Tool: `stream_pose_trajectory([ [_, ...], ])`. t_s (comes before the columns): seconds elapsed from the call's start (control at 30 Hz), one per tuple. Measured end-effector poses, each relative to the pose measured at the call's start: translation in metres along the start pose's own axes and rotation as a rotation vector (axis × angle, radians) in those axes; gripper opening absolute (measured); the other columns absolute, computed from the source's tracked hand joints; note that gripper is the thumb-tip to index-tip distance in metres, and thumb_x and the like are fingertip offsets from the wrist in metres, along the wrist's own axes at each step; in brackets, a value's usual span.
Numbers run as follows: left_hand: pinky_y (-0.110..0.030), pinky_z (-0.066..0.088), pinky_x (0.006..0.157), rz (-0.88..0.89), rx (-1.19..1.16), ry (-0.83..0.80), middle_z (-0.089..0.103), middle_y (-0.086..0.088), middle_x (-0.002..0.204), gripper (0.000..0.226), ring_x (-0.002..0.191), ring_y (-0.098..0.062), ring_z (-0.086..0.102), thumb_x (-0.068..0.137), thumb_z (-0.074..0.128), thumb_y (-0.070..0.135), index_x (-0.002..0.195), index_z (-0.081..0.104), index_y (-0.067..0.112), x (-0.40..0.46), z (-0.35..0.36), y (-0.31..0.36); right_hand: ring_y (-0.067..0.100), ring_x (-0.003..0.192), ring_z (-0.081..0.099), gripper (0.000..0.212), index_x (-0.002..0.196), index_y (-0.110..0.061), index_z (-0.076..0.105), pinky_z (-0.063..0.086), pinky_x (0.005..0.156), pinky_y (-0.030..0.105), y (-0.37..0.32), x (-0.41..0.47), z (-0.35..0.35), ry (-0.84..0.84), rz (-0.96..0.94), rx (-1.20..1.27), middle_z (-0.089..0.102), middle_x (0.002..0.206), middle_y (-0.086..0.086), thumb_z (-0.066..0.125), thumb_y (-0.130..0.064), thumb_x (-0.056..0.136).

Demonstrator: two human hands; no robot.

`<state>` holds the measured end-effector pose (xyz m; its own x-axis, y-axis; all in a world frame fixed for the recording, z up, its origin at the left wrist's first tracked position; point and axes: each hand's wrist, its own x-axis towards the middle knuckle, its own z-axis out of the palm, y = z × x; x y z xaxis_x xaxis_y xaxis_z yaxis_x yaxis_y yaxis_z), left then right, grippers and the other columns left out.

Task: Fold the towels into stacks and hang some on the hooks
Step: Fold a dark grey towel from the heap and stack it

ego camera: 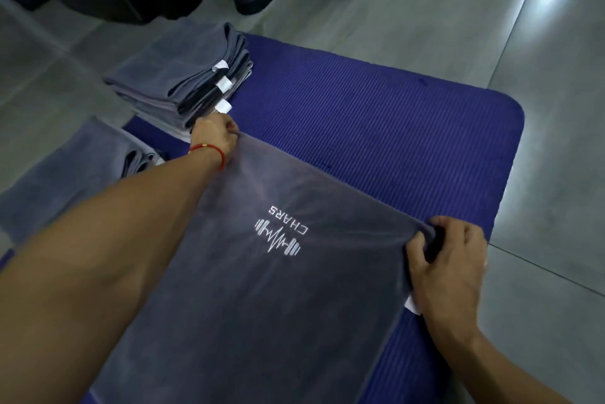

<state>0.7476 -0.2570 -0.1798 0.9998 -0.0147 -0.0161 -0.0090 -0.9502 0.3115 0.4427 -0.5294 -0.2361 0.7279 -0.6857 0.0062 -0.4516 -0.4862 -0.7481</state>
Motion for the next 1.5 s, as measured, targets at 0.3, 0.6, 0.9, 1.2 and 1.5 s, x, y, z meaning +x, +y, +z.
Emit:
stream_pose_trajectory([
  [0.3, -0.018, 0.041, 0.063, 0.096, 0.012, -0.189, 0.064, -0.006, 0.076, 0.017, 0.076, -0.023, 0.058, 0.082, 0.067, 0.003, 0.074, 0.059, 0.016, 0.002, -0.001, -0.004, 0.016, 0.099, 0.034, 0.031, 0.118, -0.016, 0.069, 0.031, 0.087, 0.040, 0.002, -0.004, 0.002, 0.014, -0.184, -0.160, 0.048, 0.102, 0.004, 0.046, -0.032, 0.106],
  [0.6, -0.020, 0.050, 0.069, 0.172, -0.180, -0.225, 0.073, 0.001, 0.075, 0.014, 0.061, 0.001, 0.060, 0.075, 0.071, 0.007, 0.076, 0.072, 0.022, -0.019, -0.058, -0.005, 0.024, 0.107, 0.041, 0.023, 0.115, -0.015, 0.066, 0.047, 0.092, 0.048, 0.006, -0.004, -0.002, -0.078, -0.136, -0.096, 0.049, 0.112, 0.006, 0.051, -0.026, 0.102],
  [0.9, -0.005, 0.048, 0.068, 0.233, -0.231, -0.019, 0.074, 0.006, 0.078, 0.020, 0.059, 0.015, 0.058, 0.082, 0.081, 0.011, 0.098, 0.081, 0.023, -0.078, -0.148, -0.023, 0.034, 0.094, 0.055, 0.006, 0.094, -0.018, 0.054, 0.037, 0.090, 0.048, -0.026, -0.005, -0.035, -0.150, -0.033, -0.305, 0.064, 0.094, 0.010, 0.053, -0.016, 0.099],
  [1.2, -0.014, 0.057, 0.074, 0.072, -0.315, 0.281, 0.075, -0.002, 0.088, 0.019, 0.069, 0.006, 0.068, 0.089, 0.076, 0.012, 0.096, 0.075, 0.029, -0.251, -0.275, -0.162, 0.031, 0.093, 0.068, 0.029, 0.128, -0.014, 0.062, 0.056, 0.090, 0.050, -0.160, -0.044, -0.085, -0.211, -0.456, 0.019, 0.068, 0.112, 0.012, 0.061, -0.020, 0.100],
  [1.5, -0.021, 0.057, 0.057, -0.241, -0.379, 0.701, 0.067, -0.008, 0.090, 0.011, 0.069, -0.022, 0.066, 0.102, 0.058, 0.017, 0.110, 0.065, 0.017, -0.465, -0.401, -0.296, 0.001, 0.062, 0.070, 0.019, 0.118, -0.021, 0.065, 0.058, 0.079, 0.026, -0.381, -0.153, -0.075, -0.417, -0.979, 0.220, 0.069, 0.109, 0.007, 0.053, -0.019, 0.104],
])
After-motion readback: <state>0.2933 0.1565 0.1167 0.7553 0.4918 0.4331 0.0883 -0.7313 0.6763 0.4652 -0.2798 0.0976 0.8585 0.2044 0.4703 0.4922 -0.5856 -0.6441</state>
